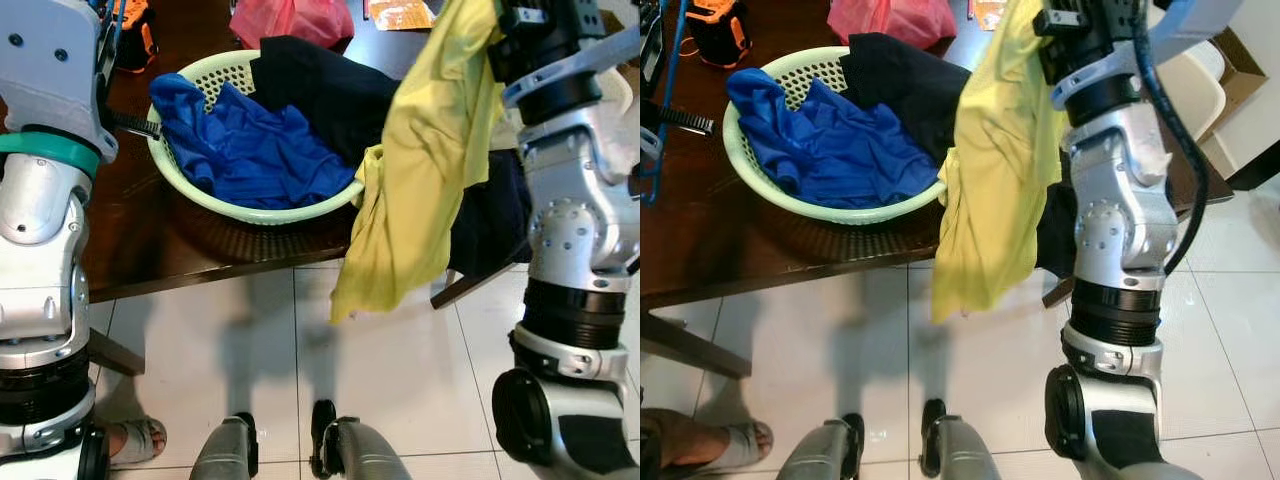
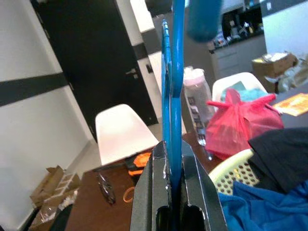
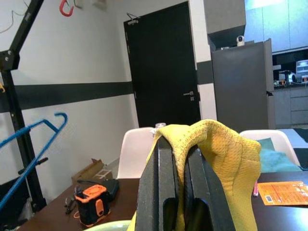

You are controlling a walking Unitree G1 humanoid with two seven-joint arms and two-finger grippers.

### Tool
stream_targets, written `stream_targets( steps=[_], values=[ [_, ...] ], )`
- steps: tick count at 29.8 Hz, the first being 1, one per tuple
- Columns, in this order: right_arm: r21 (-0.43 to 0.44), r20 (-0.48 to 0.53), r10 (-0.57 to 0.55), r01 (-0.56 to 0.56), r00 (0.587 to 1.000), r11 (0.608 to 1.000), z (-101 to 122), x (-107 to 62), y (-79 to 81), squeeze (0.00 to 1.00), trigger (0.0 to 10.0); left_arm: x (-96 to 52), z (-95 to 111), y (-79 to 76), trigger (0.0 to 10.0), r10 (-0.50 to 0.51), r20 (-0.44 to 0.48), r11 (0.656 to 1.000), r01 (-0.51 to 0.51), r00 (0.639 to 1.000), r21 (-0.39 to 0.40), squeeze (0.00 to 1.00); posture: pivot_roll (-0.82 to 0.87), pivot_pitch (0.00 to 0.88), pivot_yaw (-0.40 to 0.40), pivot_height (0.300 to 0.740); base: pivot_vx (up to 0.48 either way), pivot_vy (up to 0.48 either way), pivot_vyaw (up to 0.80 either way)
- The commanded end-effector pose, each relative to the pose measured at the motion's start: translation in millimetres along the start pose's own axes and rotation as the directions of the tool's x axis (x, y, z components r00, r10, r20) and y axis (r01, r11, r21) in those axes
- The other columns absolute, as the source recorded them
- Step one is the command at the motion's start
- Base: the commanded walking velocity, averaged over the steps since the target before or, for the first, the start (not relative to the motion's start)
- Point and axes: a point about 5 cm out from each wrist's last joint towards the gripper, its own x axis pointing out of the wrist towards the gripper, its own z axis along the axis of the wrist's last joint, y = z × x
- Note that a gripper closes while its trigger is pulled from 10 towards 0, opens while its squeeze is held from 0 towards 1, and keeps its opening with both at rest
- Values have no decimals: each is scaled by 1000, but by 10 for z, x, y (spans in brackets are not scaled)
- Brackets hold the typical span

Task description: Hang hanger

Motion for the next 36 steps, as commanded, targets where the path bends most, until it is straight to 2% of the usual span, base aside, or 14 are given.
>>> stream_targets(
  steps=[1, 3, 10, 16, 36],
  values=[
    [-15, 26, 17, -17, 1000, 1000, 5, -14, 29, 0, 10000, 10, 59, 6, 10000, 17, 41, 1000, -17, 999, 10, 0, 124, 44, -54, 740, 0, 0, 0],
    [-6, 30, 34, -34, 999, 999, -35, -27, 78, 0, 10000, 39, 91, 2, 10000, 24, 59, 1000, -25, 998, 10, 0, 146, 0, -50, 740, 0, 0, 0],
    [-30, 31, 41, -41, 999, 999, -149, -81, 160, 0, 10000, 89, 115, 16, 10000, 29, 73, 1000, -30, 997, 9, 0, 148, 0, -40, 740, 0, 0, 0],
    [-37, 26, 46, -45, 999, 998, -181, -84, 166, 0, 10000, 104, 106, 5, 10000, 29, 74, 1000, -29, 997, 7, 0, 141, 0, -39, 740, 0, 0, 0],
    [-69, 20, 57, -55, 998, 996, -218, -113, 197, 0, 10000, 77, 54, -1, 10000, 25, 73, 1000, -25, 997, 4, 0, 129, 5, -37, 740, -382, 0, 0]
  ],
)
